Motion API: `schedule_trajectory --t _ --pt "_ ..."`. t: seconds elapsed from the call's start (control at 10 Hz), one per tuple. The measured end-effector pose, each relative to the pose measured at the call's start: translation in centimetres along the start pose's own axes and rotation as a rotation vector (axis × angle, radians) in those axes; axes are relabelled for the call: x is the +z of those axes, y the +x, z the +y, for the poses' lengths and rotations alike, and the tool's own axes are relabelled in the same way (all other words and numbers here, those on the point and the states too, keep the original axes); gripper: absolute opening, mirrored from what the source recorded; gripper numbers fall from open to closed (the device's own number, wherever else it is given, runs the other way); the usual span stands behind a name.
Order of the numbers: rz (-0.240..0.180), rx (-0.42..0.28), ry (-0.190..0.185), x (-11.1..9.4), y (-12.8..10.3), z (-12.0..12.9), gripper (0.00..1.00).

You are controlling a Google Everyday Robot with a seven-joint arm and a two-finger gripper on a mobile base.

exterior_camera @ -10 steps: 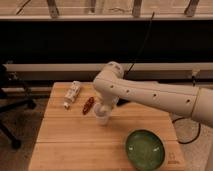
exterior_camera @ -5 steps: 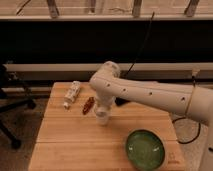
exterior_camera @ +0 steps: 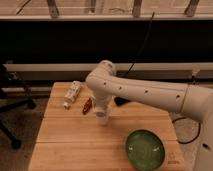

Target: Place the white sponge in the ceramic cup

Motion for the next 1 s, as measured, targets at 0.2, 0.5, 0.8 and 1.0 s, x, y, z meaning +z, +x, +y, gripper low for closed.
schedule_trajectory --t 0.2,0.5,0.8,1.0 --pt "0.008 0.003 0.003 -0.2 0.5 0.1 0.80" --pt "0.023 0.018 0.006 -0.9 1.3 0.8 0.80" --pt "0.032 0.036 0.007 -1.3 1.7 1.7 0.80" --pt "0.027 0.030 0.004 -1.3 1.7 1.8 0.80"
